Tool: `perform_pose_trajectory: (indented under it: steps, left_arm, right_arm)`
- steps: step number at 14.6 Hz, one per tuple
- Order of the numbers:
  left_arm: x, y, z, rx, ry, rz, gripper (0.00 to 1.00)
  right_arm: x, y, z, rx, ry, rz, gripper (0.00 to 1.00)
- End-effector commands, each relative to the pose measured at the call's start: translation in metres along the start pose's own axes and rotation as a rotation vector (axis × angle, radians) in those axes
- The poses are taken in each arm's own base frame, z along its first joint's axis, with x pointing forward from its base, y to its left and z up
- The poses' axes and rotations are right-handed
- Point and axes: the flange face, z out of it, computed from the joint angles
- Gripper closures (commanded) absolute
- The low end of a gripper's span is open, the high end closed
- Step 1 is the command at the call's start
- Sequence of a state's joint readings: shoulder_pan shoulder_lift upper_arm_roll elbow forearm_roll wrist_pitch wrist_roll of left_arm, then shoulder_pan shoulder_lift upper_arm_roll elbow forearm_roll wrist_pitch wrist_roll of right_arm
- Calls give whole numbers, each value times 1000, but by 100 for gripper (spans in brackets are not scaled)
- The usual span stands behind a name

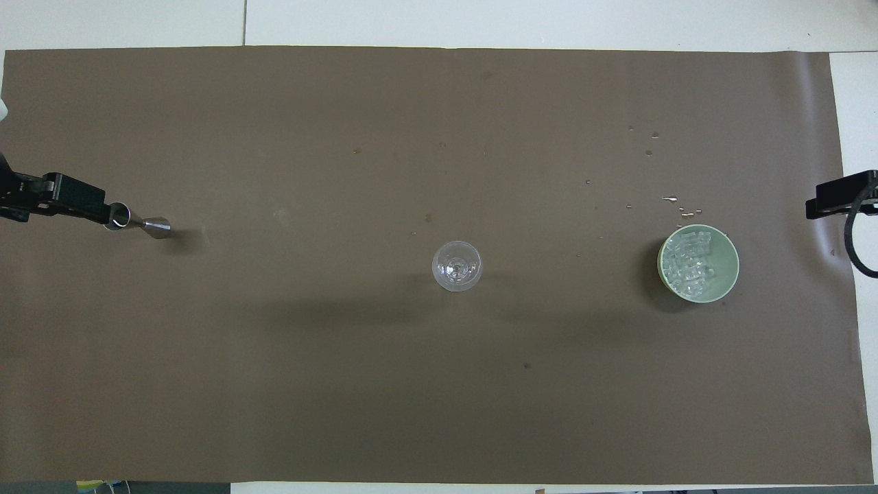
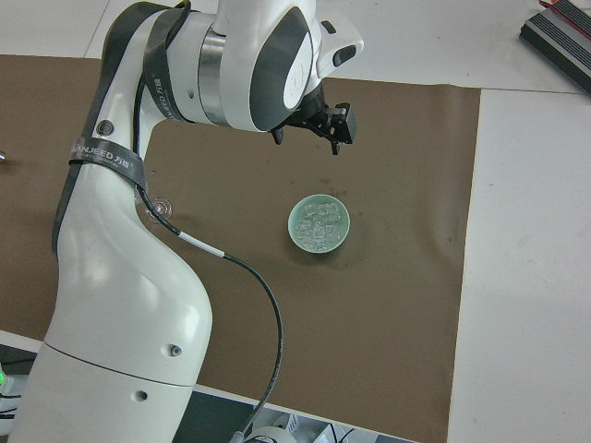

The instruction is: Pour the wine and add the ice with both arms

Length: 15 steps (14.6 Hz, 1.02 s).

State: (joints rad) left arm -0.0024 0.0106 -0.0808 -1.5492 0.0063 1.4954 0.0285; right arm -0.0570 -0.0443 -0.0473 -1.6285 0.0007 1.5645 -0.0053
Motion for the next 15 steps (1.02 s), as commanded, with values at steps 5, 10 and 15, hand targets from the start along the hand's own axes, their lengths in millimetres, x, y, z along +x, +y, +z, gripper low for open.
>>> perform_pose_trajectory:
  steps: [5, 10, 15]
  left_arm:
    - [-4, -1, 0, -15, 1, 35, 0]
    - [-4, 0, 0, -15, 1, 34, 0]
    - [-4, 5, 2, -16, -13, -10, 0]
  right_arm:
    - [-4, -4, 0, 10, -3, 1, 0]
    - [-5, -5, 0, 10, -9, 2, 0]
    - [-5, 1, 0, 10, -9, 16, 0]
